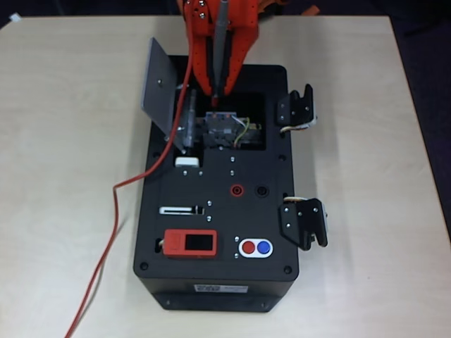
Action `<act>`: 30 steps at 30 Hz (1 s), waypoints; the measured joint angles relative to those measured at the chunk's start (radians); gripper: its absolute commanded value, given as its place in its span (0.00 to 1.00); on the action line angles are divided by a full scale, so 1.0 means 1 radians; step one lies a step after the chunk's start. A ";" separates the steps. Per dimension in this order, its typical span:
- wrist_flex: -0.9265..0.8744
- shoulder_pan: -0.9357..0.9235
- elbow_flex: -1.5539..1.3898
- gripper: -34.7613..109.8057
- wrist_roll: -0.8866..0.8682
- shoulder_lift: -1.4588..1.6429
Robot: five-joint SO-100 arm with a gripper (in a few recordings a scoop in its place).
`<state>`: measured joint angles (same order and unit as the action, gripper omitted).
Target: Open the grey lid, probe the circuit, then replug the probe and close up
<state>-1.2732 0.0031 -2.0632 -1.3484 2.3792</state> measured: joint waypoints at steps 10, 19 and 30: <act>0.003 -0.009 -0.017 0.24 0.017 0.017; 0.003 -0.009 -0.029 0.24 0.026 0.029; -0.014 -0.029 -0.008 0.24 0.026 0.029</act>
<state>-1.2870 -0.0261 -2.0709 -1.3223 2.4083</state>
